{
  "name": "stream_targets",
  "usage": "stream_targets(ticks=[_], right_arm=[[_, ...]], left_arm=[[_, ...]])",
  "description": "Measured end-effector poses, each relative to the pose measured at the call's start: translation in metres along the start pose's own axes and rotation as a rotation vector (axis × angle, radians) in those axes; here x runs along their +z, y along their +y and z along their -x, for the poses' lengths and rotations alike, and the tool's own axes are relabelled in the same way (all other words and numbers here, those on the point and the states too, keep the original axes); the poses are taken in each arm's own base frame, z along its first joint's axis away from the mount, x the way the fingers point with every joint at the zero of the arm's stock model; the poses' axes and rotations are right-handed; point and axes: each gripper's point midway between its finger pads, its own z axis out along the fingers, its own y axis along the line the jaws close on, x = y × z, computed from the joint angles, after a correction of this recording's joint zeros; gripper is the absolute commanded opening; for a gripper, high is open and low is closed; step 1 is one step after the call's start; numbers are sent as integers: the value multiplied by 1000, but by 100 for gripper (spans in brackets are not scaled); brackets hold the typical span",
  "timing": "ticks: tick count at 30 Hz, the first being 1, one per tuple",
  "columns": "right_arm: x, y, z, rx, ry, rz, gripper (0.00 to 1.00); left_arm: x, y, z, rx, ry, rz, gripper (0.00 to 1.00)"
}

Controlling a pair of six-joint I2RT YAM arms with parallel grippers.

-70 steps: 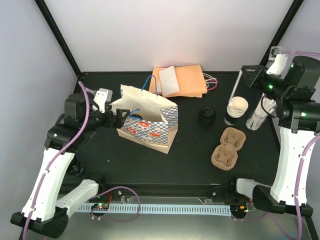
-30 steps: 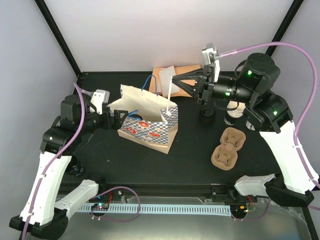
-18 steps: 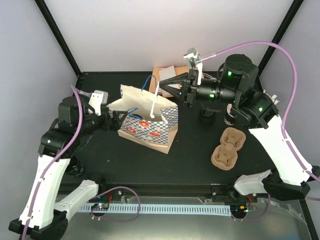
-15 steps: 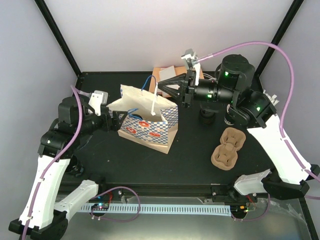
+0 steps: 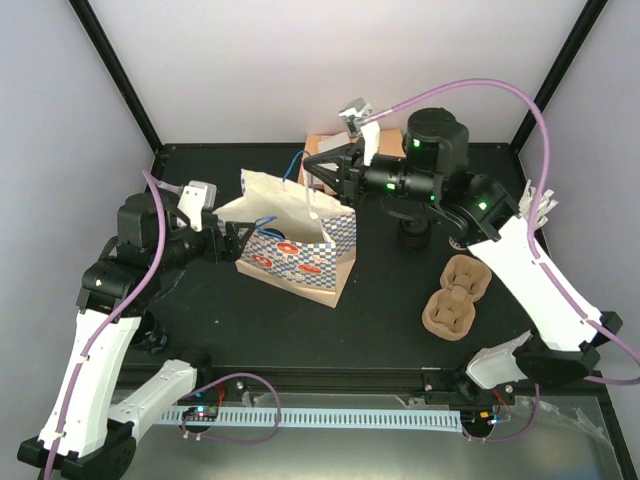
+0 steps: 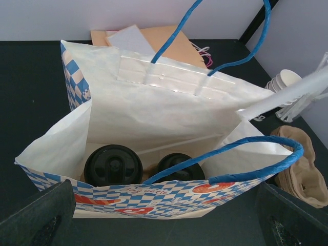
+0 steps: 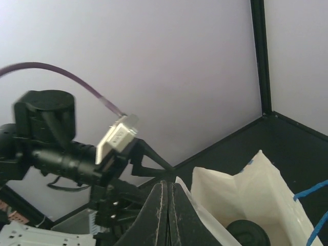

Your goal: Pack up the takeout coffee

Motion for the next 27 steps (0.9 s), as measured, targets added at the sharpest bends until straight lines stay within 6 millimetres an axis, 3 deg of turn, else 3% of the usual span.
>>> stream_targets(ticks=[8, 14, 15, 17, 20, 21, 23, 24, 27], right_arm=[[48, -41, -26, 21, 73, -71, 1], [77, -65, -28, 14, 83, -122, 4], [81, -70, -29, 12, 85, -138, 8], [87, -83, -33, 10, 92, -190, 24], [88, -106, -47, 4, 127, -292, 29], [86, -112, -51, 5, 137, -327, 33], [80, -128, -65, 5, 164, -409, 58], [75, -135, -75, 6, 185, -447, 66], [57, -149, -101, 9, 238, -529, 73]], left_arm=[[-1, 5, 0, 0, -3, 28, 99], [-3, 10, -1, 1, -7, 63, 99], [-4, 11, -1, 2, -8, 66, 99], [-4, 11, -1, 3, -8, 70, 99], [-4, 13, -1, 3, -9, 77, 99], [-4, 13, -1, 3, -10, 78, 99], [-4, 13, -1, 3, -10, 79, 99], [-4, 13, -1, 3, -10, 79, 99], [-4, 13, -1, 3, -10, 80, 99]])
